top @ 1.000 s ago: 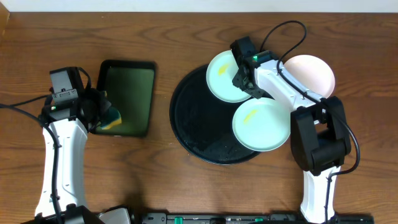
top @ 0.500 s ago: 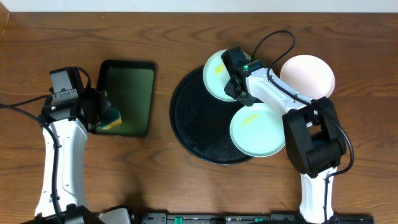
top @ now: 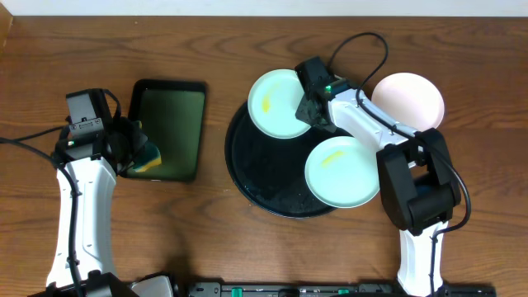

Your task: Clean dirty plates on tray and stack at the side

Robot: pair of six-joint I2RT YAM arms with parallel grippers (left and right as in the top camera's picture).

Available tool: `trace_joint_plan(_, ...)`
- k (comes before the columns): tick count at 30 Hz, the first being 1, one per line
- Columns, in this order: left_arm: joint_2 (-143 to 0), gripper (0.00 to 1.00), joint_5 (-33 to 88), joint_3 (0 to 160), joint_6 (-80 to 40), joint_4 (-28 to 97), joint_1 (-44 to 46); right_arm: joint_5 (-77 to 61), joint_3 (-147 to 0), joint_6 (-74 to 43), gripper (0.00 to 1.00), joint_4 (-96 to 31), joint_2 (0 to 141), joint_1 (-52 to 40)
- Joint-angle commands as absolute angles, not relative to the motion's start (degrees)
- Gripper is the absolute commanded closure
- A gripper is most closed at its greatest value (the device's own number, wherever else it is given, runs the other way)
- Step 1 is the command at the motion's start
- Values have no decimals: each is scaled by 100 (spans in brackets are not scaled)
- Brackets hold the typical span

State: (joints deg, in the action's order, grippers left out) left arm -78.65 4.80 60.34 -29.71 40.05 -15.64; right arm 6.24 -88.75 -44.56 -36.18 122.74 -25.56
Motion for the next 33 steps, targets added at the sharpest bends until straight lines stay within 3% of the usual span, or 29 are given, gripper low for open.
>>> trace_joint_plan(1, -7909, 92, 711, 5999, -2788, 3981, -1518, 12, -8829, -2617, 99, -3430, 12309, -2554)
trace_joint_plan(7, -7909, 92, 1138, 5999, -2357, 3854, -1083, -1466, -8829, -711, 99, -3391, 12309, -2499)
trace_joint_plan(18, -8001, 92, 1133, 5999, -2362, 3750, 23, -1144, -8836, -652, 99, -4069, 12307, -1846)
trace_joint_plan(26, -8503, 92, 1076, 5999, -2449, 3286, 237, -1229, -8917, -285, 99, -4436, 12309, -1750)
trace_joint_plan(33, -8796, 92, -849, 5999, -2934, 2633, 84, -1184, -8914, -252, 99, -4278, 12315, -2058)
